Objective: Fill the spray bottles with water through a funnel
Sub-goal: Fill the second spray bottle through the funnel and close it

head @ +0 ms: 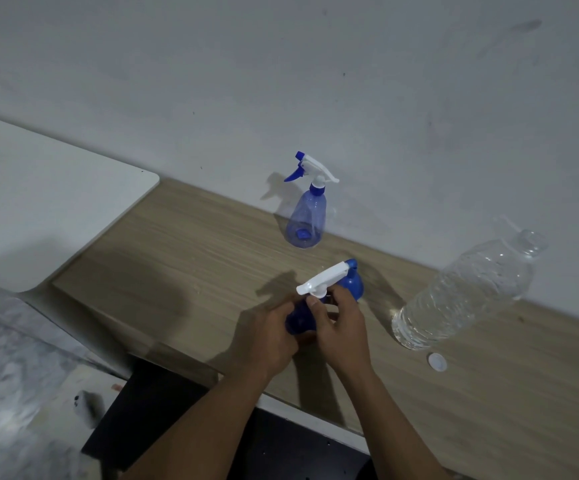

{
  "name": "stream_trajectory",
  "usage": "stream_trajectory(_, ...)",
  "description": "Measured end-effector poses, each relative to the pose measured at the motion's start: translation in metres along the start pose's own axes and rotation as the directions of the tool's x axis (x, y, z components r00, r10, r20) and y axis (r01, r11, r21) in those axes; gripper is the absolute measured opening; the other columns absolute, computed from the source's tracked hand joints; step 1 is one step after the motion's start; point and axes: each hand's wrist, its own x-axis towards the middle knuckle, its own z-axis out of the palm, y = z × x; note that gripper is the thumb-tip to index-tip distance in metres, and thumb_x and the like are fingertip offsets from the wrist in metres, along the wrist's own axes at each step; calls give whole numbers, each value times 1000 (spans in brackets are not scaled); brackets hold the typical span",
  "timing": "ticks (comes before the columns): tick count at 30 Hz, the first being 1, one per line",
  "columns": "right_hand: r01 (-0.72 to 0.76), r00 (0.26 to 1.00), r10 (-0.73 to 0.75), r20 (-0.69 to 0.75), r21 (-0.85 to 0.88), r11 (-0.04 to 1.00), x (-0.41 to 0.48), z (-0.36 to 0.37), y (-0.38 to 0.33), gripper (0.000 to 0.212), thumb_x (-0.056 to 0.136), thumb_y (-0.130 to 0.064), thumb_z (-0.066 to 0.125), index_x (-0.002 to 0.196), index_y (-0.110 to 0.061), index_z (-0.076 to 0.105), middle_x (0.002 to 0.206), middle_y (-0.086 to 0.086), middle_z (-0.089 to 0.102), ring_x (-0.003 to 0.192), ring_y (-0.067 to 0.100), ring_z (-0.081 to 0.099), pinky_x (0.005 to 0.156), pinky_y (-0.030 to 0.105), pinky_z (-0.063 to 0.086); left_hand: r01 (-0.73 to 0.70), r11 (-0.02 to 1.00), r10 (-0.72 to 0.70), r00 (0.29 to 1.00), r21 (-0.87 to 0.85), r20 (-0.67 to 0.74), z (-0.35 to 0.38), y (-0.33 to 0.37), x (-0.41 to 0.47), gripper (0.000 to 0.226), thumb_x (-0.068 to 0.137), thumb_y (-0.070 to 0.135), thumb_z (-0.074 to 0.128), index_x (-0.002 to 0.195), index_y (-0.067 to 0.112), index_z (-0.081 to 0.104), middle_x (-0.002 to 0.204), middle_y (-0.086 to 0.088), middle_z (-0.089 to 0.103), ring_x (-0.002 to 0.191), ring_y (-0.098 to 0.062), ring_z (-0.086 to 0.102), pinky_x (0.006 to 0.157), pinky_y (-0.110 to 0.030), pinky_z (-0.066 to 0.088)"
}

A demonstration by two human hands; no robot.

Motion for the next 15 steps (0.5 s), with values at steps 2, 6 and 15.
stream_trajectory(2, 0, 1000, 0, -14, -26, 1000, 2, 2, 1, 5, 96, -19, 65, 100, -22, 65, 99, -7, 66, 90, 1, 62, 71, 11, 49, -23, 1000, 23, 1000, 6, -16, -1, 1, -1, 45, 81, 30, 74, 123, 36, 61, 97, 21, 63, 82, 7, 56, 76, -7, 44)
stream_trajectory(6, -40, 998, 41, -56, 15, 999, 0, 5, -4, 9, 94, -21, 69, 102, -22, 65, 96, -13, 67, 91, -8, 62, 70, 8, 48, -42, 999, 43, 996, 9, -83, 4, -1, -3, 42, 81, 23, 75, 121, 31, 64, 103, 19, 65, 92, 0, 60, 75, -4, 40)
stream_trajectory(15, -130, 979, 145, -146, 104, 986, -6, 6, -6, 19, 89, -27, 75, 105, -24, 65, 96, -18, 69, 90, -15, 62, 69, 8, 49, -86, 994, 83, 996, -64, -41, 2, 1, -3, 45, 82, 17, 72, 122, 35, 62, 99, 24, 61, 91, 5, 59, 73, 0, 39)
